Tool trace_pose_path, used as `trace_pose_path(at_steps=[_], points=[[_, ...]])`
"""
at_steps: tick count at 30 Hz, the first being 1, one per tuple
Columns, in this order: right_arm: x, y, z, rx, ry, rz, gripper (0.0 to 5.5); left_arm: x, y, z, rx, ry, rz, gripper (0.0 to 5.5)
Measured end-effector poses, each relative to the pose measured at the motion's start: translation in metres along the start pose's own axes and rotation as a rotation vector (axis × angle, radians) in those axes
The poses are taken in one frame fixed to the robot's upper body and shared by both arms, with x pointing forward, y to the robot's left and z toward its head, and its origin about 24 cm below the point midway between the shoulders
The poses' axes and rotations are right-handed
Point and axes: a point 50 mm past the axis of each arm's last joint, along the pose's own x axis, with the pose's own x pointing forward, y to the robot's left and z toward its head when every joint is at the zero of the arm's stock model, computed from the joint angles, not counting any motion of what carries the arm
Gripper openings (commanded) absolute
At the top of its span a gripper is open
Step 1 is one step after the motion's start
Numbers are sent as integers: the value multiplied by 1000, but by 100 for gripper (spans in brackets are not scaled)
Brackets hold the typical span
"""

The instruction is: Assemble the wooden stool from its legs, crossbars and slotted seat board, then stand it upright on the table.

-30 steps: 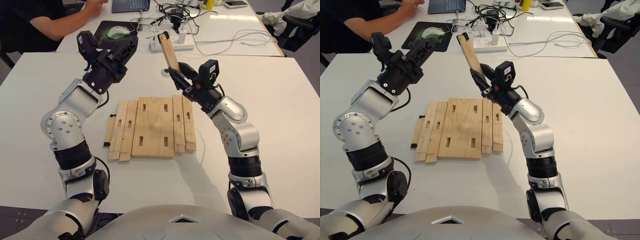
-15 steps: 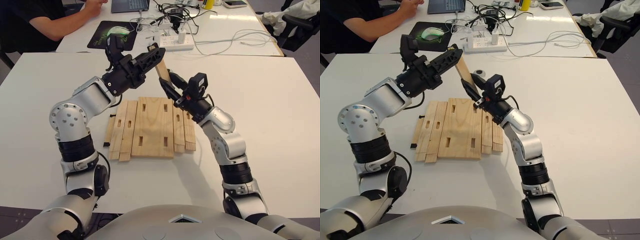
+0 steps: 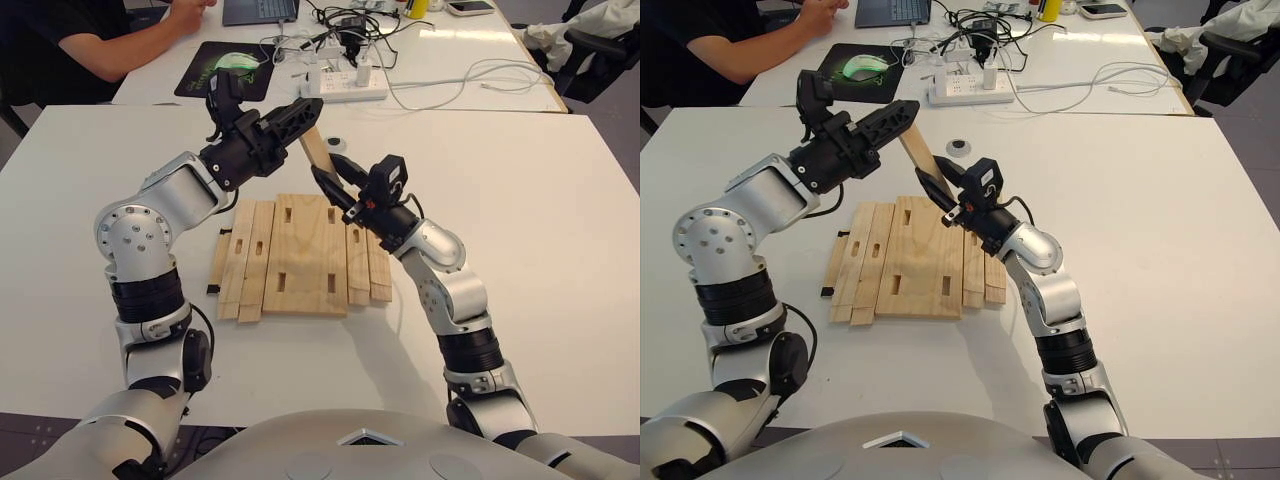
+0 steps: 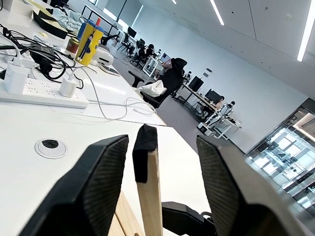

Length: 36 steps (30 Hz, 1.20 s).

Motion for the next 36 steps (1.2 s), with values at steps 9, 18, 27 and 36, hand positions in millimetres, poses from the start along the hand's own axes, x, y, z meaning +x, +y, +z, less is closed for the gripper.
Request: trace_pose_path(at_steps=[9,18,27,36], points=[[0,0,0,7,-4,6,133,0,-3,0,16,0,-10,70],[1,1,0,12,-3,7,133,-1,1,2,69,14,12,46],[5,-1,-3,46,16,-8,199,-2,9,0,124,5,65,46],[-15,-45,-9,98,34,-289,199,-29,16,-1,366,-73,323,46]])
